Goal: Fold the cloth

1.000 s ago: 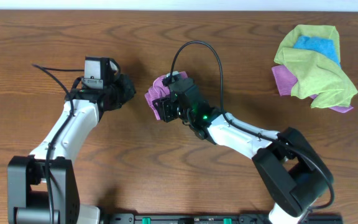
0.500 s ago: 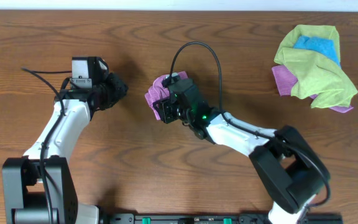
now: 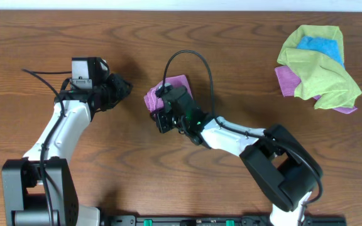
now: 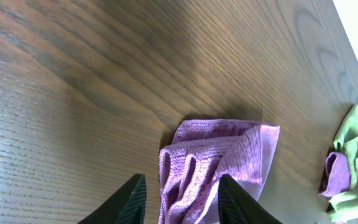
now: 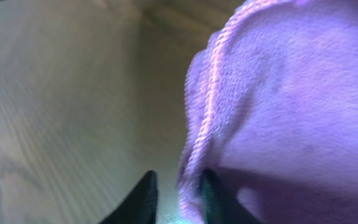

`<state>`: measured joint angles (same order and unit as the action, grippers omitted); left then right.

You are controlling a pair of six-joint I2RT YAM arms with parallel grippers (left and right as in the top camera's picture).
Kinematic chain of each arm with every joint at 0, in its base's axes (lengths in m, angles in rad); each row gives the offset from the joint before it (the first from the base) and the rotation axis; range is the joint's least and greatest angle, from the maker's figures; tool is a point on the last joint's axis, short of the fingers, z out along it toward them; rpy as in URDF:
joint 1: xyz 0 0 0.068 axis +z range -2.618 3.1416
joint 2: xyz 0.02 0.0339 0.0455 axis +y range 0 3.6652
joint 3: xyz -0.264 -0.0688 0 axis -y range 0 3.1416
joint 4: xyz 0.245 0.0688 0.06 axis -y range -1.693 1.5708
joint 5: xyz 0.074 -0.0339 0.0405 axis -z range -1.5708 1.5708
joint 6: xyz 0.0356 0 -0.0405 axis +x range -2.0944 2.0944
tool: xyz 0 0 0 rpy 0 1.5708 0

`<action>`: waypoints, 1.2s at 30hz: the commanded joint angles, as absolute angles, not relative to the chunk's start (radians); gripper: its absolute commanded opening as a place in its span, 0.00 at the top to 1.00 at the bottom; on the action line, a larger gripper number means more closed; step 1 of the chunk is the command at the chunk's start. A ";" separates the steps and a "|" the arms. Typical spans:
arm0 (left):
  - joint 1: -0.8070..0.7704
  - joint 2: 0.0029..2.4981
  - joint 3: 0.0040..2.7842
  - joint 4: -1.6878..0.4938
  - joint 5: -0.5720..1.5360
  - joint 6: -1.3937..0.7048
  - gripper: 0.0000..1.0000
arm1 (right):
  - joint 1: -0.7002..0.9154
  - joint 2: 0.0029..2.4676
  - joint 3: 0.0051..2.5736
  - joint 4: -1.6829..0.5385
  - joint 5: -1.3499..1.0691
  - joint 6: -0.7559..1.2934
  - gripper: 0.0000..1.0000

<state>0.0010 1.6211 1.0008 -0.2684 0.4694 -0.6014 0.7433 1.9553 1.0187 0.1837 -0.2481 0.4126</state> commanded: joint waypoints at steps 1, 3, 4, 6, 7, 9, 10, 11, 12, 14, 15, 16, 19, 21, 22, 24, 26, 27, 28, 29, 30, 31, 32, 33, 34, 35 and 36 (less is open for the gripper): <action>0.024 1.600 1.019 -0.272 0.481 -0.598 0.58 | 0.765 1.956 1.036 0.181 -0.279 0.411 0.68; 0.040 1.600 1.019 -0.273 0.494 -0.598 0.55 | 0.766 1.951 1.036 0.181 -0.284 0.411 0.59; 0.048 1.600 1.019 -0.273 0.500 -0.598 0.54 | 0.766 1.947 1.036 0.181 -0.289 0.411 0.57; 0.066 1.600 1.019 -0.272 0.517 -0.598 0.52 | 0.766 1.932 1.036 0.181 -0.290 0.411 0.56; 0.079 1.600 1.019 -0.272 0.524 -0.598 0.50 | 0.766 1.919 1.036 0.181 -0.290 0.411 0.55; 0.097 1.600 1.019 -0.272 0.543 -0.598 0.48 | 0.766 1.893 1.036 0.181 -0.289 0.411 0.55; 0.105 1.600 1.019 -0.272 0.552 -0.598 0.46 | 0.766 1.875 1.036 0.181 -0.285 0.411 0.55; 0.112 1.600 1.019 -0.272 0.558 -0.598 0.44 | 0.765 1.859 1.036 0.181 -0.275 0.411 0.55; 0.116 1.600 1.019 -0.272 0.569 -0.598 0.39 | 0.764 1.842 1.036 0.181 -0.262 0.411 0.52; 0.123 1.600 1.019 -0.273 0.579 -0.598 0.30 | 0.759 1.806 1.036 0.175 -0.237 0.411 0.50; 0.125 1.600 1.019 -0.273 0.588 -0.598 0.25 | 0.756 1.791 1.036 0.173 -0.232 0.411 0.49; 0.125 1.600 1.019 -0.272 0.598 -0.598 0.20 | 0.751 1.773 1.036 0.169 -0.229 0.411 0.49; 0.125 1.600 1.019 -0.273 0.627 -0.598 0.08 | 0.734 1.724 1.036 0.159 -0.208 0.411 0.42; 0.125 1.600 1.019 -0.273 0.649 -0.598 0.03 | 0.721 1.691 1.036 0.143 -0.173 0.414 0.42; 0.125 1.600 1.019 -0.273 0.652 -0.598 0.04 | 0.715 1.674 1.036 0.131 -0.148 0.419 0.42; 0.125 1.600 1.019 -0.279 0.658 -0.599 0.05 | 0.702 1.639 1.036 0.094 -0.107 0.426 0.40; 0.125 1.600 1.019 -0.287 0.677 -0.604 0.05 | 0.681 1.603 1.036 0.053 -0.101 0.426 0.37; 0.125 1.600 1.019 -0.295 0.685 -0.606 0.05 | 0.664 1.577 1.036 0.020 -0.101 0.439 0.35; 0.123 1.600 1.018 -0.308 0.694 -0.606 0.05 | 0.646 1.554 1.036 -0.013 -0.102 0.456 0.31; 0.123 1.601 1.017 -0.324 0.698 -0.606 0.05 | 0.626 1.530 1.036 -0.047 -0.112 0.459 0.25; 0.122 1.602 1.016 -0.345 0.698 -0.605 0.05 | 0.607 1.509 1.036 -0.079 -0.124 0.459 0.18; 0.121 1.604 1.013 -0.366 0.698 -0.605 0.05 | 0.583 1.485 1.036 -0.120 -0.138 0.458 0.11; 0.120 1.605 1.006 -0.374 0.700 -0.605 0.05 | 0.561 1.464 1.036 -0.159 -0.147 0.453 0.02; 0.117 1.606 0.995 -0.379 0.700 -0.605 0.05 | 0.537 1.440 1.036 -0.207 -0.153 0.442 0.01; 0.113 1.607 0.984 -0.382 0.703 -0.605 0.05 | 0.516 1.420 1.036 -0.251 -0.154 0.424 0.01; 0.107 1.608 0.973 -0.381 0.708 -0.605 0.05 | 0.495 1.399 1.036 -0.302 -0.154 0.398 0.01; 0.099 1.609 0.958 -0.380 0.709 -0.606 0.05 | 0.472 1.373 1.036 -0.363 -0.154 0.364 0.01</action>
<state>0.1139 1.6211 0.9916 -0.3706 0.6876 -0.6052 0.5167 1.4269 1.0260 -0.3004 -0.1429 0.4267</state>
